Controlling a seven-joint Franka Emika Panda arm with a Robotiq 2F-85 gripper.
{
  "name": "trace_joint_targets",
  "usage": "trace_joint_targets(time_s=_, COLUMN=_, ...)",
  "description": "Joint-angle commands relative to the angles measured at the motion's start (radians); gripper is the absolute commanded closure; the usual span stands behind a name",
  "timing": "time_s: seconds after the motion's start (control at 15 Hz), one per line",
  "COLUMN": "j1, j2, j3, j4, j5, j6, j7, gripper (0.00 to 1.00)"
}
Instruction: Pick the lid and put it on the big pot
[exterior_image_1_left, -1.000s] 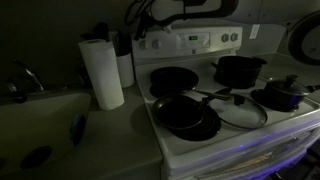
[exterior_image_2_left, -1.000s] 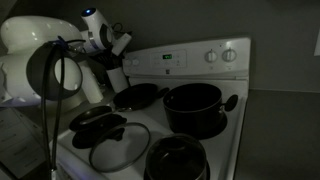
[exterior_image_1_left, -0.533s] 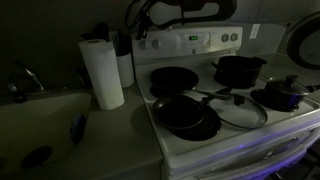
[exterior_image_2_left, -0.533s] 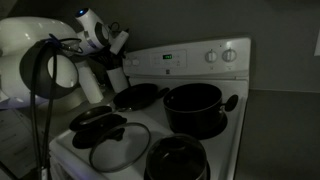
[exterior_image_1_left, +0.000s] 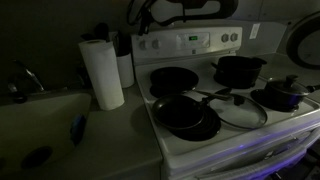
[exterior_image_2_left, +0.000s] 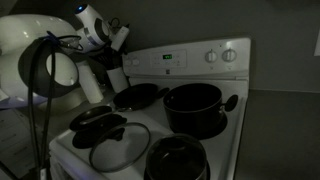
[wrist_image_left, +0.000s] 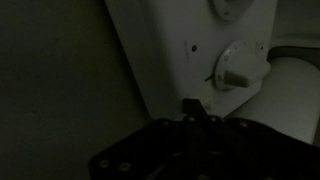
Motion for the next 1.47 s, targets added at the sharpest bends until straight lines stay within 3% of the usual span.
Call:
trace_joint_targets(time_s=0.0, j1=-0.021, j2=0.012, j3=-0.035, j4=0.026, j5=-0.020, j6=-0.010, j7=-0.010, gripper=1.00)
trace_joint_targets(time_s=0.27, j1=-0.013, j2=-0.029, j3=-0.069, j4=0.023, j5=-0.014, j6=-0.159, j7=0.013, gripper=1.00)
trace_joint_targets(time_s=0.53, j1=-0.049, j2=-0.051, j3=0.010, j4=0.035, j5=0.090, j6=-0.270, j7=-0.021, gripper=1.00)
trace_joint_targets(time_s=1.0, j1=-0.067, j2=-0.089, j3=0.083, j4=0.055, j5=0.249, j6=-0.438, j7=0.100, gripper=1.00)
trace_joint_targets(time_s=1.4, j1=-0.084, j2=-0.068, j3=0.130, j4=0.046, j5=0.342, j6=-0.370, j7=0.118, gripper=1.00)
